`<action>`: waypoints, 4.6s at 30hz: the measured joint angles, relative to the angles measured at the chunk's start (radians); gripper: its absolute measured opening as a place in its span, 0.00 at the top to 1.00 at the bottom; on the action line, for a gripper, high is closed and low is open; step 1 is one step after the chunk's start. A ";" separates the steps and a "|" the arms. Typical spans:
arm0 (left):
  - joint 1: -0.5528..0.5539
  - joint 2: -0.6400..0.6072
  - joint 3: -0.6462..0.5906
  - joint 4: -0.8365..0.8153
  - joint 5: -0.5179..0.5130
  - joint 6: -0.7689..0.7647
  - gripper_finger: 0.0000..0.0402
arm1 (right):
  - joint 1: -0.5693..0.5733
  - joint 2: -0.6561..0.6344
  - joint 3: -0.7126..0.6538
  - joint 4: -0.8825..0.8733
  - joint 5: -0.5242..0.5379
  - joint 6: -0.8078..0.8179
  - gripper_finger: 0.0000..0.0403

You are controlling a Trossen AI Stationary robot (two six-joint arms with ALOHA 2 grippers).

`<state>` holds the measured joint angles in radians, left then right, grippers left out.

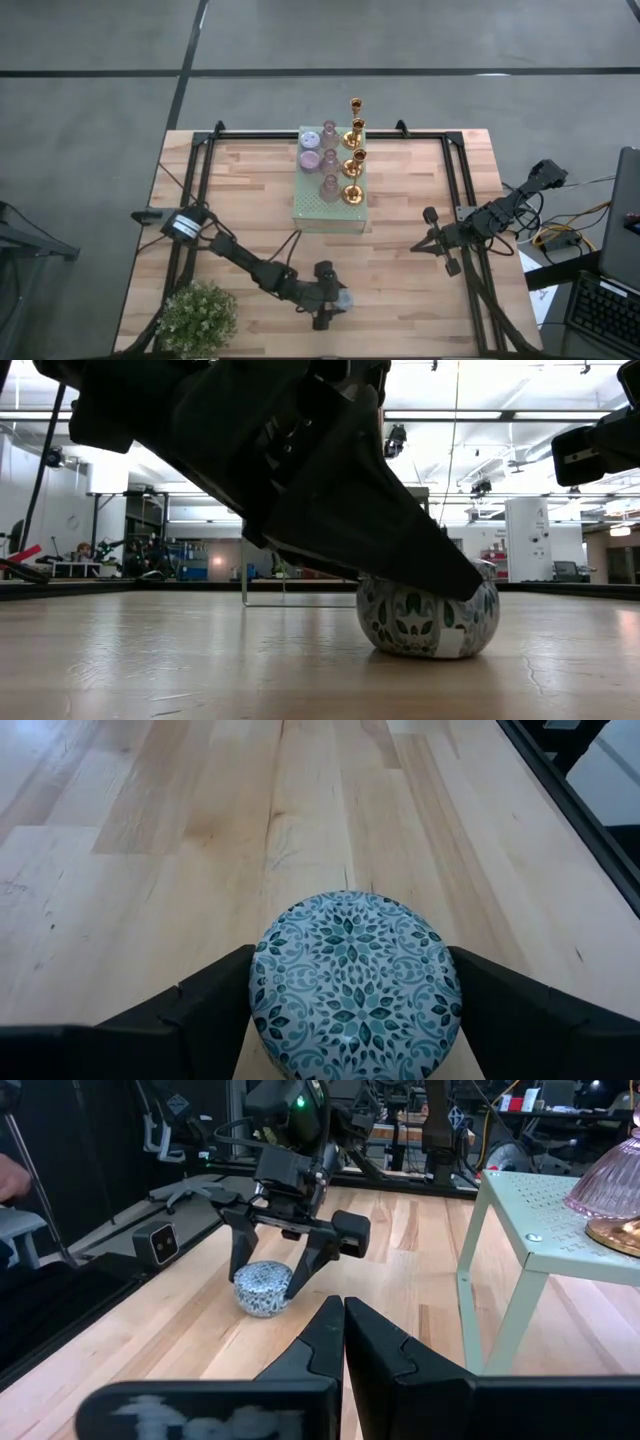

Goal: Pick & Place candle stick holders
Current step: Put the blue scented candle on the shelf align with other scented candles, then return to Home Position

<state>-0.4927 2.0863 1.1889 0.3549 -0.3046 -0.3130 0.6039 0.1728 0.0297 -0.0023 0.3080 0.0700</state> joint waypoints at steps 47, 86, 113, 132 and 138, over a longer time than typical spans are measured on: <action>0.319 -0.718 -0.189 -0.687 -0.604 -0.272 0.23 | 0.000 0.000 0.000 0.000 0.000 0.000 0.98; 0.412 -0.605 -0.335 -0.245 -0.438 -0.180 0.23 | 0.000 0.000 0.000 0.000 0.000 0.000 0.98; 0.409 -0.754 -0.254 -0.429 -0.385 -0.046 0.06 | 0.000 -0.001 0.000 -0.001 0.000 0.000 0.98; 0.225 -1.197 -0.533 -0.476 -0.293 0.074 0.97 | 0.000 0.000 0.000 0.000 0.000 0.000 0.98; 0.181 -1.399 -0.725 -0.346 -0.230 0.230 0.98 | 0.000 0.000 0.000 0.000 0.000 0.000 0.98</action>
<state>-0.3118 0.6870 0.4634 0.0087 -0.5346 -0.0827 0.6039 0.1726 0.0296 -0.0021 0.3077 0.0700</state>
